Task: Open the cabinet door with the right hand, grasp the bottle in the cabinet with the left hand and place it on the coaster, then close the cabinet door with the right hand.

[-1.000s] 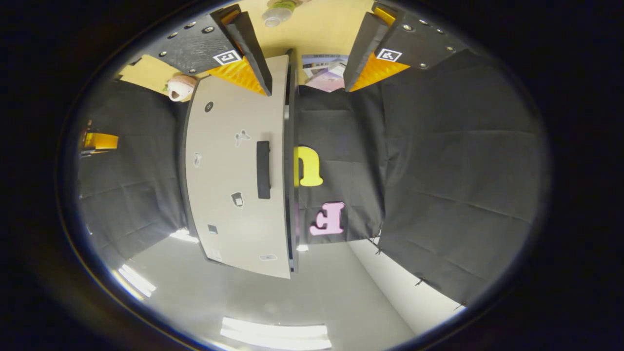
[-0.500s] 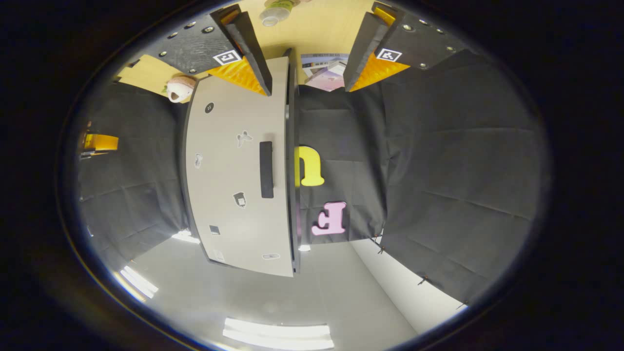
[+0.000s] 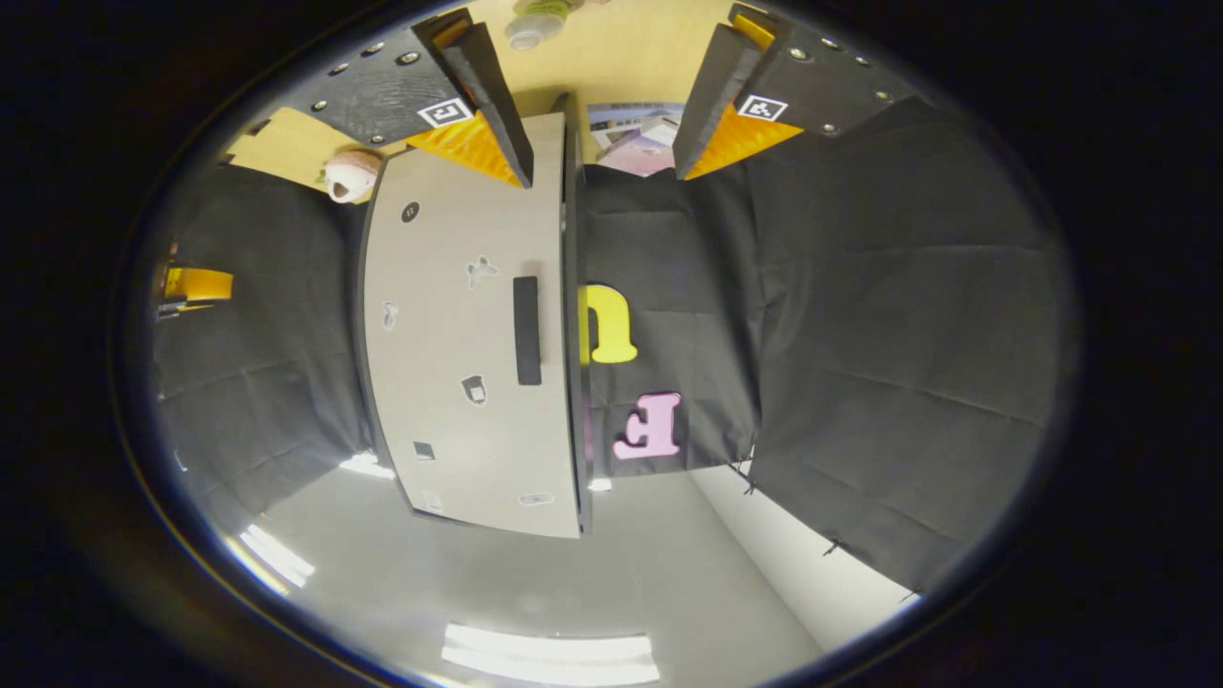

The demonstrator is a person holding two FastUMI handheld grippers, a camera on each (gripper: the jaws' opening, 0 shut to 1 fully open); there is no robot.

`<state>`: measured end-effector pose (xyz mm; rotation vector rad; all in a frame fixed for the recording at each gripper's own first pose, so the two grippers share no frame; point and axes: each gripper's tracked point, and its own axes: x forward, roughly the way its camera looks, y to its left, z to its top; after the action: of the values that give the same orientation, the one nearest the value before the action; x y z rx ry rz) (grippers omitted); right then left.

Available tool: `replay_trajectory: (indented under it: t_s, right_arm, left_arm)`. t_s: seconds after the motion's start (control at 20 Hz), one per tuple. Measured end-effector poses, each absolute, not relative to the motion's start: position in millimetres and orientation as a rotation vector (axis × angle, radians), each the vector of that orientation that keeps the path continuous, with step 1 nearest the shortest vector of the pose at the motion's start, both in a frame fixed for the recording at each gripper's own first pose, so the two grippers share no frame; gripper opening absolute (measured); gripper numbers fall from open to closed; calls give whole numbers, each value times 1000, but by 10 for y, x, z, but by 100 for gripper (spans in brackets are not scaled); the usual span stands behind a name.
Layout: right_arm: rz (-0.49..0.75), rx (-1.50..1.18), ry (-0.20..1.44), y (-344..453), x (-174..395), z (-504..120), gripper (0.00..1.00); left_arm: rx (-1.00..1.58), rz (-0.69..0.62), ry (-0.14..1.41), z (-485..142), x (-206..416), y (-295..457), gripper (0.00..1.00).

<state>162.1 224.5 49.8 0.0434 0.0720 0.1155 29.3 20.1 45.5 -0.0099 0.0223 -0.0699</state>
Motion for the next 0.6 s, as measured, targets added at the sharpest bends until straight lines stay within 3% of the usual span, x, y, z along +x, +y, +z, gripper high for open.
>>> replay_trajectory:
  t_s: [0.25, 0.3, 0.35, 0.4, 0.6]
  right_arm:
    - [114, 41, 69, 2269, 1625, 509, 93]
    - [115, 41, 70, 2272, 1622, 513, 93]
    - [116, 41, 70, 2274, 1621, 513, 93]
    - [116, 40, 71, 2284, 1617, 499, 93]
    - [116, 40, 71, 2292, 1619, 499, 93]
  left_arm:
    - [-9, -67, 23, 438, 306, 220, 84]
    - [-9, -67, 24, 441, 312, 217, 80]
    - [-9, -68, 24, 439, 310, 213, 89]
    - [-9, -68, 24, 439, 316, 216, 84]
    - [-8, -69, 22, 440, 319, 218, 84]
